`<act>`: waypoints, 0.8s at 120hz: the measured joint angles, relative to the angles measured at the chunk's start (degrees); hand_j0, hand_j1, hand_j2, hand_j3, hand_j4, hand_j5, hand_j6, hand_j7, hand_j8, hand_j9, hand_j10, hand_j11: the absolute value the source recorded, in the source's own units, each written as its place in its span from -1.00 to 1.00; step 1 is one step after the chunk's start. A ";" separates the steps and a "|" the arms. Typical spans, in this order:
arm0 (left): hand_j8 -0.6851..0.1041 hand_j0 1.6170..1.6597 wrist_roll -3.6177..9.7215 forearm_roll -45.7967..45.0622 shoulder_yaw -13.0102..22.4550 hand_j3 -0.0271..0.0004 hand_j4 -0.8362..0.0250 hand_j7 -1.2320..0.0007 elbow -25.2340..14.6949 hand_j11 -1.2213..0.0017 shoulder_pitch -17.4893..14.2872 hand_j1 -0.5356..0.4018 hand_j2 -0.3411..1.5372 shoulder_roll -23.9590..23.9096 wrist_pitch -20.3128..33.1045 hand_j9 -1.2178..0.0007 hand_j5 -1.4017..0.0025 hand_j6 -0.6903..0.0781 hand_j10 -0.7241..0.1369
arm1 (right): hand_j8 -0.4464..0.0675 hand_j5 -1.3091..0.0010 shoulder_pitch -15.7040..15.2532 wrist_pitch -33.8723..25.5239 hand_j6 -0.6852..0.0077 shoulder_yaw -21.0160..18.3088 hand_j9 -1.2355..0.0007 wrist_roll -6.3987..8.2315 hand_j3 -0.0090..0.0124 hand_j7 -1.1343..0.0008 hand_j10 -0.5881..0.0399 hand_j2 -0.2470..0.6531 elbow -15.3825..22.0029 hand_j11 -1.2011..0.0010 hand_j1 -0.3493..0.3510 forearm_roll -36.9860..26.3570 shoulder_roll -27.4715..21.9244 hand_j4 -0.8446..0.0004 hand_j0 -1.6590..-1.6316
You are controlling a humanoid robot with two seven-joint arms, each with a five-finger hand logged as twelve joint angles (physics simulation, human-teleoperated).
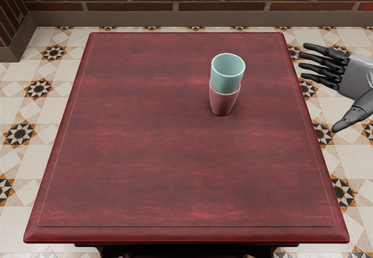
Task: Pick up cup and place in cup with right hand
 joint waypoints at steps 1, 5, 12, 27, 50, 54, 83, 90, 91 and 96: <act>0.74 0.92 0.00 0.00 0.00 0.96 0.94 1.00 0.00 1.00 -0.04 0.89 -0.64 0.00 0.00 1.00 1.00 0.80 0.68 | 0.74 1.00 -0.04 0.00 0.98 0.00 1.00 0.03 -0.16 1.00 0.87 -0.44 0.00 1.00 -1.00 0.00 -0.03 1.00 -0.93; 0.74 0.92 0.00 0.00 0.01 0.96 0.94 1.00 -0.02 1.00 -0.03 0.89 -0.64 0.00 0.00 1.00 1.00 0.80 0.68 | 0.74 1.00 -0.16 0.00 0.98 -0.01 1.00 0.13 -0.16 1.00 0.87 -0.44 -0.02 1.00 -1.00 0.00 -0.11 1.00 -0.93; 0.74 0.92 0.00 0.00 0.02 0.96 0.94 1.00 -0.03 1.00 0.00 0.89 -0.64 0.00 0.00 1.00 1.00 0.80 0.68 | 0.74 1.00 -0.31 0.00 0.98 -0.02 1.00 0.25 -0.16 1.00 0.87 -0.44 -0.03 1.00 -1.00 -0.01 -0.21 1.00 -0.93; 0.74 0.92 0.00 0.00 0.03 0.96 0.94 1.00 -0.04 1.00 0.00 0.89 -0.64 0.00 0.00 1.00 1.00 0.80 0.68 | 0.74 1.00 -0.44 0.00 0.98 -0.04 1.00 0.36 -0.16 1.00 0.87 -0.44 -0.11 1.00 -1.00 -0.02 -0.30 1.00 -0.93; 0.74 0.92 0.00 0.00 0.04 0.96 0.94 1.00 -0.05 1.00 0.00 0.89 -0.64 0.00 0.00 1.00 1.00 0.80 0.68 | 0.74 1.00 -0.49 0.00 0.98 -0.04 1.00 0.40 -0.16 1.00 0.87 -0.44 -0.14 1.00 -1.00 -0.02 -0.33 1.00 -0.93; 0.74 0.92 0.00 0.00 0.04 0.96 0.94 1.00 -0.05 1.00 0.00 0.89 -0.64 0.00 0.00 1.00 1.00 0.80 0.68 | 0.74 1.00 -0.50 0.00 0.98 -0.04 1.00 0.40 -0.16 1.00 0.87 -0.44 -0.14 1.00 -1.00 -0.02 -0.33 1.00 -0.93; 0.74 0.92 0.00 0.00 0.04 0.96 0.94 1.00 -0.05 1.00 0.00 0.89 -0.64 0.00 0.00 1.00 1.00 0.80 0.68 | 0.74 1.00 -0.50 0.00 0.98 -0.04 1.00 0.41 -0.16 1.00 0.87 -0.44 -0.14 1.00 -1.00 -0.02 -0.33 1.00 -0.93; 0.74 0.92 0.00 0.00 0.04 0.96 0.94 1.00 -0.05 1.00 0.00 0.89 -0.64 0.00 0.00 1.00 1.00 0.80 0.68 | 0.74 1.00 -0.50 0.00 0.98 -0.04 1.00 0.41 -0.16 1.00 0.87 -0.44 -0.14 1.00 -1.00 -0.02 -0.33 1.00 -0.93; 0.74 0.92 0.00 0.00 0.04 0.96 0.94 1.00 -0.05 1.00 0.00 0.89 -0.64 0.00 0.00 1.00 1.00 0.80 0.68 | 0.74 1.00 -0.50 0.00 0.98 -0.04 1.00 0.41 -0.16 1.00 0.87 -0.44 -0.14 1.00 -1.00 -0.02 -0.33 1.00 -0.93; 0.74 0.92 0.00 0.00 0.04 0.96 0.94 1.00 -0.05 1.00 0.00 0.89 -0.64 0.00 0.00 1.00 1.00 0.80 0.68 | 0.74 1.00 -0.50 0.00 0.98 -0.04 1.00 0.41 -0.16 1.00 0.87 -0.44 -0.14 1.00 -1.00 -0.02 -0.33 1.00 -0.93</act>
